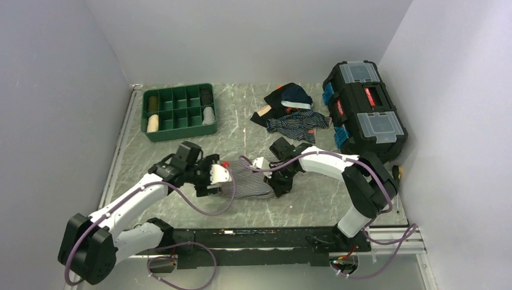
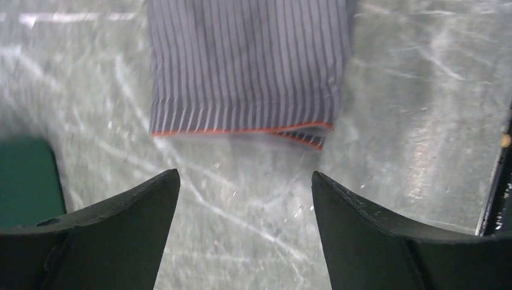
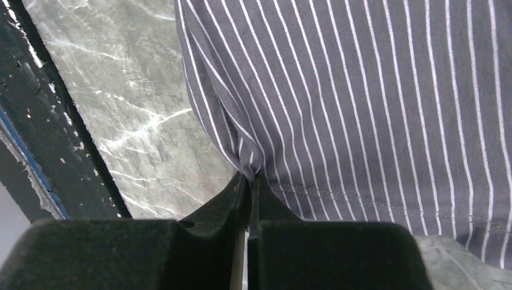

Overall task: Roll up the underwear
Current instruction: Fold the underwear at the center of the board.

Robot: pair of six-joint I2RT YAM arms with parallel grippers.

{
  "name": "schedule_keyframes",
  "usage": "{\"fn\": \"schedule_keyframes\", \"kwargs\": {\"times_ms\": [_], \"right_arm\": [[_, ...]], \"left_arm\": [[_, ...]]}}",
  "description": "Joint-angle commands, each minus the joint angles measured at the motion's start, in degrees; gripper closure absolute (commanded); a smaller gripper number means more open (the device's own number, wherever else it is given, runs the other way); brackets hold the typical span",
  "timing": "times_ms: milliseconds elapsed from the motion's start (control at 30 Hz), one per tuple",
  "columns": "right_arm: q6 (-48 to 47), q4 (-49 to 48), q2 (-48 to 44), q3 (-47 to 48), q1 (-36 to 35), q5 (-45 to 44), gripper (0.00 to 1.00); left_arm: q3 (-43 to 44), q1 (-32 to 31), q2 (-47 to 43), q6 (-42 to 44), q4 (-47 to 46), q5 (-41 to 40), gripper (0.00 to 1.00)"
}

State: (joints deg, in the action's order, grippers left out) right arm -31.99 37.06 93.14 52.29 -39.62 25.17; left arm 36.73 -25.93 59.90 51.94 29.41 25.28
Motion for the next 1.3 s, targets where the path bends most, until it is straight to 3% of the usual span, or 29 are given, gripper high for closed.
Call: {"fn": "schedule_keyframes", "kwargs": {"times_ms": [0, 233, 533, 800, 1067, 1267], "right_arm": [[-1.76, 2.91, 1.33, 1.96, 1.6, 3.8, 1.0], [-1.5, 3.45, 2.43, 2.61, 3.36, 4.44, 1.0], [-1.69, 3.82, 2.81, 2.71, 4.1, 5.32, 1.0], [-1.7, 3.98, 3.34, 2.79, 4.28, 5.67, 1.0], [-1.76, 4.41, 2.86, 2.49, 4.37, 5.6, 1.0], [-2.86, 6.14, 2.11, 2.2, 4.46, 6.9, 1.0]], "left_arm": [[1.43, -8.71, 3.23, 3.86, -2.37, -3.09, 0.15], [1.5, -20.26, 9.34, 6.96, -3.13, -11.87, 0.25], [-0.01, -23.28, 12.87, 7.61, -5.4, -16.08, 0.37], [-2.45, -26.5, 12.26, 6.38, -5.5, -18.29, 0.39], [-3.12, -26.89, 14.54, 5.72, -6.19, -21.54, 0.57], [-5.6, -28.28, 14.37, 4.18, -6.94, -23.4, 0.77]]}}
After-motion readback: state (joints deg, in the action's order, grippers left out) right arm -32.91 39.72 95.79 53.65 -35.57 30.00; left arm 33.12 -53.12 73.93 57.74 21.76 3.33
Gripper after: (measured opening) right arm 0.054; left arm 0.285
